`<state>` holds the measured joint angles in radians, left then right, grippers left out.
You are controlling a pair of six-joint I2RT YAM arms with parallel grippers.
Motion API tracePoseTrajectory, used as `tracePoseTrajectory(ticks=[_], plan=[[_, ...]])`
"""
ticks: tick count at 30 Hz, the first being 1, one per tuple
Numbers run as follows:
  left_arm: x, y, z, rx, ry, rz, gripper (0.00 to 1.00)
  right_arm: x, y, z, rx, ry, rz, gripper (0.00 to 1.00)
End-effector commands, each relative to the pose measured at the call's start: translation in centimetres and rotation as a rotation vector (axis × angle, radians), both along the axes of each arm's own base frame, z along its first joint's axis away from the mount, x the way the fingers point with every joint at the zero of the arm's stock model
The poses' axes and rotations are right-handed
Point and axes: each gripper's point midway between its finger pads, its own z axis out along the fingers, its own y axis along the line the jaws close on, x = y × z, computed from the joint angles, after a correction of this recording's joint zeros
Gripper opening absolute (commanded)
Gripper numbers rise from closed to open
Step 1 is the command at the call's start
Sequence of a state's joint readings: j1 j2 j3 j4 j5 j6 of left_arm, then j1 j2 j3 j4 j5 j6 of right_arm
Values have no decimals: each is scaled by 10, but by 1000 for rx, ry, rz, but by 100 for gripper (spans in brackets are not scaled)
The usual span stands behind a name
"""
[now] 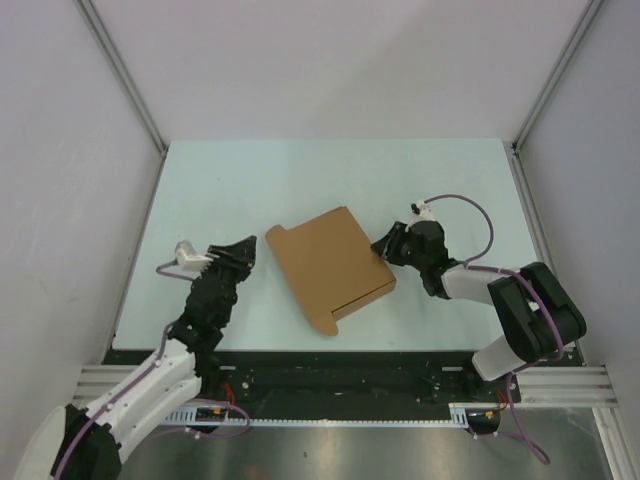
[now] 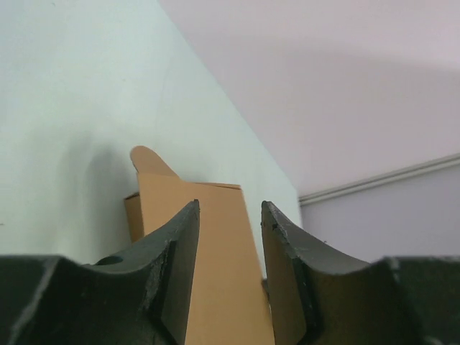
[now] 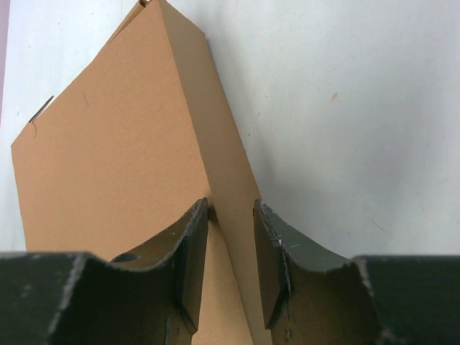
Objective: Fold the paper box
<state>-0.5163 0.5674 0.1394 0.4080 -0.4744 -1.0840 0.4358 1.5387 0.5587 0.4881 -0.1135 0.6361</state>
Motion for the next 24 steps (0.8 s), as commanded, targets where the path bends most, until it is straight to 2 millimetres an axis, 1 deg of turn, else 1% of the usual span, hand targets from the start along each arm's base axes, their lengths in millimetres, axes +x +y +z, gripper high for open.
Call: tracePoseTrajectory(ticks=[1,2,3,4,5,6,7,8,9,10,11,13,14,16,17,18,19,21,22,23,24], plan=[[25,-19,16,136,26,-78,45,-73,-31,-88,-241,322,31,39],[37,-33,10,163,62,-124,44,-71,-32,-85,-249,309,22,41],[42,-43,7,172,67,-164,43,-72,-29,-82,-252,302,26,47],[49,-60,-1,175,75,-229,42,-68,-25,-68,-247,270,30,51],[55,-68,2,171,64,-254,40,-66,-25,-61,-254,255,21,54],[59,-75,2,175,55,-280,39,-60,-25,-51,-268,225,0,60],[64,-87,-6,187,65,-328,38,-59,-20,-34,-268,192,5,63],[70,-93,0,200,50,-344,37,-54,-21,-23,-277,161,-18,64],[73,-97,0,212,43,-362,37,-53,-20,-14,-278,141,-22,67],[78,-101,-8,237,60,-375,36,-50,-15,-1,-267,114,-24,67],[83,-104,-4,264,49,-382,36,-51,-17,11,-269,95,-36,68],[88,-103,-20,309,105,-386,36,-53,-18,23,-273,78,-47,68],[91,-104,-22,325,112,-390,36,-52,-17,37,-264,44,-58,68],[90,-105,-39,340,160,-406,35,-56,-18,49,-271,21,-76,68],[89,-106,-46,344,176,-414,34,-58,-15,56,-264,7,-73,68],[87,-106,-53,346,193,-417,34,-61,-14,68,-242,-17,-75,68],[87,-106,-64,348,223,-418,33,-64,-15,71,-241,-16,-74,68],[84,-104,-79,354,266,-418,32,-73,-6,86,-204,-42,-34,67],[83,-103,-90,358,297,-417,32,-80,-2,86,-201,-31,-7,66],[82,-102,-96,358,313,-417,32,-86,1,86,-197,-28,17,65],[82,-102,-99,361,322,-413,31,-97,10,88,-193,-32,59,60]])
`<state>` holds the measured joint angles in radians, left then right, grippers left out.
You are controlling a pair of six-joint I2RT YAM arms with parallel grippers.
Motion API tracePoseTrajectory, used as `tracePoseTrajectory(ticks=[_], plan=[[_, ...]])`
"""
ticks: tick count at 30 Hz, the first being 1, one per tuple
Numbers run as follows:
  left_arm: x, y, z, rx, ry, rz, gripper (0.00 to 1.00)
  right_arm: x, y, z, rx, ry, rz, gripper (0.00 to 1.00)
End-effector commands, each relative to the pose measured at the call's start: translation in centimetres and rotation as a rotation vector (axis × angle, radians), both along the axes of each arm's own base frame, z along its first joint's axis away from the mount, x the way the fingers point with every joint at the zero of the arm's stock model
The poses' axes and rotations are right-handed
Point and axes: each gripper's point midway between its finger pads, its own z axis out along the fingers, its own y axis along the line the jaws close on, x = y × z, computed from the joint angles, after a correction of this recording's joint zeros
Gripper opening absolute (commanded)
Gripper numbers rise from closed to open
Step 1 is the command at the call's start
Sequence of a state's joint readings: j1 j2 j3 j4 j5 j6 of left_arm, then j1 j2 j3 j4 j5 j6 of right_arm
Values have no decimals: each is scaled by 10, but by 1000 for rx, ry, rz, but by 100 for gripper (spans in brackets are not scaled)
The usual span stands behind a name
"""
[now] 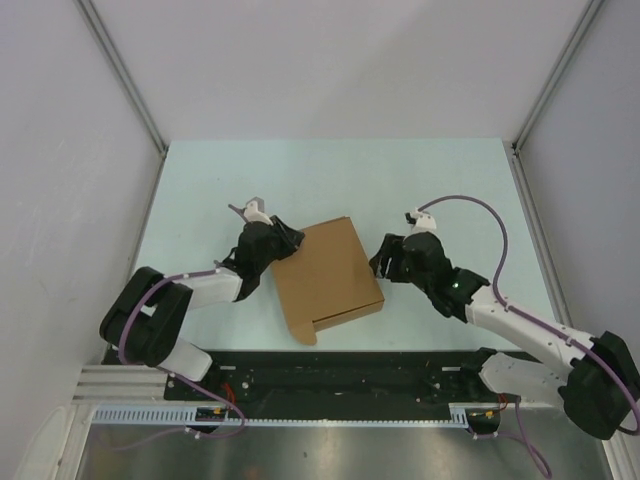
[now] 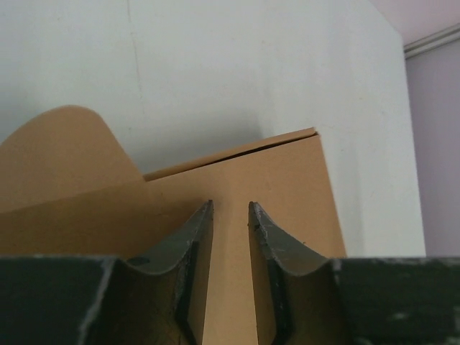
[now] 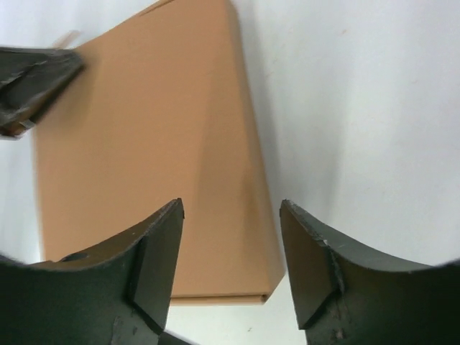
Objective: Fold the paper box
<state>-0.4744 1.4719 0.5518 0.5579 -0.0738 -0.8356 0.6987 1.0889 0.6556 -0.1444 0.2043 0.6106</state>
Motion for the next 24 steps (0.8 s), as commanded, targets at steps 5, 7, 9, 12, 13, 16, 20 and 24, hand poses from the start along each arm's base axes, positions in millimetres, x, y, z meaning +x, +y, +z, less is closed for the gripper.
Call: tracePoseTrajectory(ticks=[5,7,9,12,13,16,20,24], plan=[[-2,2,-32,65,82,-5,29,-67,41,4,-44,-12,187,38],[-2,3,-32,64,84,2,29,-88,54,-11,-61,2,236,26],[-2,4,-27,55,72,9,29,-101,65,-20,-52,12,272,12],[0,4,-18,63,54,12,28,-118,74,-39,-70,33,293,0],[3,5,-14,68,46,17,28,-121,74,-47,-74,48,292,0],[3,5,-12,78,45,15,28,-122,78,-57,-77,61,295,0],[-1,6,-17,77,60,11,28,-109,74,-67,-83,88,251,0],[-6,5,-23,71,75,11,29,-81,62,-66,-50,103,173,0]])
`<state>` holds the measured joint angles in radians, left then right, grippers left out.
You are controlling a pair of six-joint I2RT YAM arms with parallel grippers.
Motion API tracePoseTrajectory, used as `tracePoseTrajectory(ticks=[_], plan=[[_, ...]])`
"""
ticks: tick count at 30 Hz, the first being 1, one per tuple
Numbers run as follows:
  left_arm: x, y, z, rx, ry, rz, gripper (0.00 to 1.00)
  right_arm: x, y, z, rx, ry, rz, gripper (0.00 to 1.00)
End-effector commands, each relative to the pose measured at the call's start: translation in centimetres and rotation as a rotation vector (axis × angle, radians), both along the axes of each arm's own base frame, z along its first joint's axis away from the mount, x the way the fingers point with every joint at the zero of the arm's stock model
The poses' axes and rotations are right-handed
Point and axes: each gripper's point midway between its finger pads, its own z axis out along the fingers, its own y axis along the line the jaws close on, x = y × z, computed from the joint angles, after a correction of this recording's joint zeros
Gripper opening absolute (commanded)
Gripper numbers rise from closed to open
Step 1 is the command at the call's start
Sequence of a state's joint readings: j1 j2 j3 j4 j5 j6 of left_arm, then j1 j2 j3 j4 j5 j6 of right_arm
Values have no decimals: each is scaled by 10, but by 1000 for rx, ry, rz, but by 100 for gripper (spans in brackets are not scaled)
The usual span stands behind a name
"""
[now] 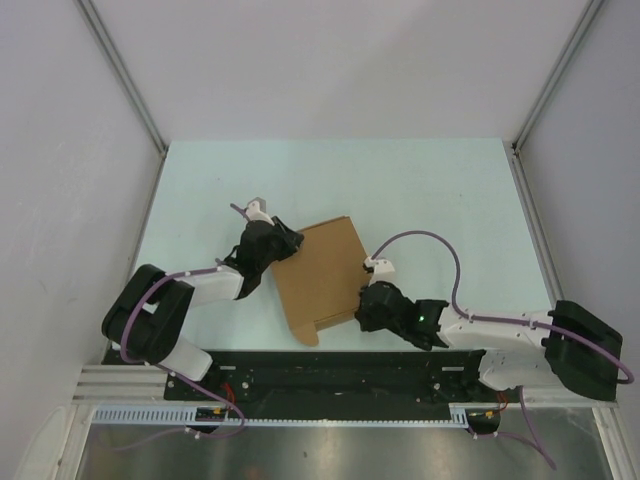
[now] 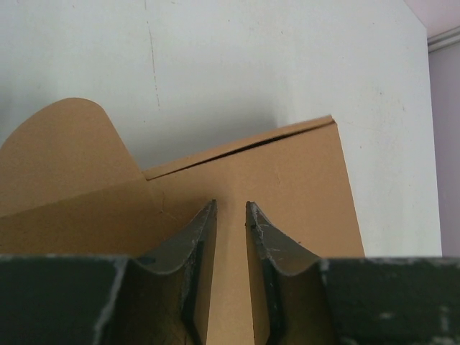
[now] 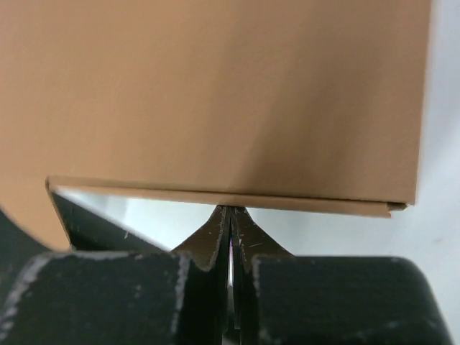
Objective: Fold the paper box
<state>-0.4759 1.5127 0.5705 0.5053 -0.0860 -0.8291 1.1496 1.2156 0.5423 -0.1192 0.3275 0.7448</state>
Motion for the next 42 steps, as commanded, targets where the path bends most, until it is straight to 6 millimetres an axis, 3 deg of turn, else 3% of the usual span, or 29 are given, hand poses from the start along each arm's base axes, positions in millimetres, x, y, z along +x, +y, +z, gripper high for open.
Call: tracePoseTrajectory(ticks=[1,4,5,9,14,19,25,29,31,32,35,36,37,39,42], plan=[[-5,2,-2,26,12,1,28,38,-4,13,86,-18,-120,0],[-5,-1,-4,24,18,-6,29,67,-20,16,115,-11,-190,0],[-5,-2,-4,22,21,-13,29,86,-26,23,156,-28,-224,0],[-3,-6,-7,15,30,-18,29,124,-45,19,184,-19,-299,0],[13,-16,2,7,16,-26,29,167,-58,17,221,-11,-359,0],[26,-30,4,3,22,-54,30,217,-60,16,260,5,-390,0],[40,-41,4,2,23,-70,30,282,-59,35,321,-20,-419,0],[56,-39,20,1,-24,-46,31,308,-66,45,321,-40,-438,0],[66,-27,36,-18,-50,-15,32,313,-77,52,316,-51,-460,1],[69,-21,46,-37,-70,6,35,314,-86,64,315,-78,-475,1],[77,6,88,-47,-161,78,41,308,-100,79,271,-103,-501,7],[78,16,110,-50,-207,100,44,301,-101,88,255,-111,-488,17],[78,22,119,-22,-231,108,48,297,-100,92,237,-119,-480,23],[73,33,132,21,-247,138,53,277,-90,92,189,-109,-428,38],[65,44,115,80,-210,154,63,263,-80,90,185,-108,-406,52]])
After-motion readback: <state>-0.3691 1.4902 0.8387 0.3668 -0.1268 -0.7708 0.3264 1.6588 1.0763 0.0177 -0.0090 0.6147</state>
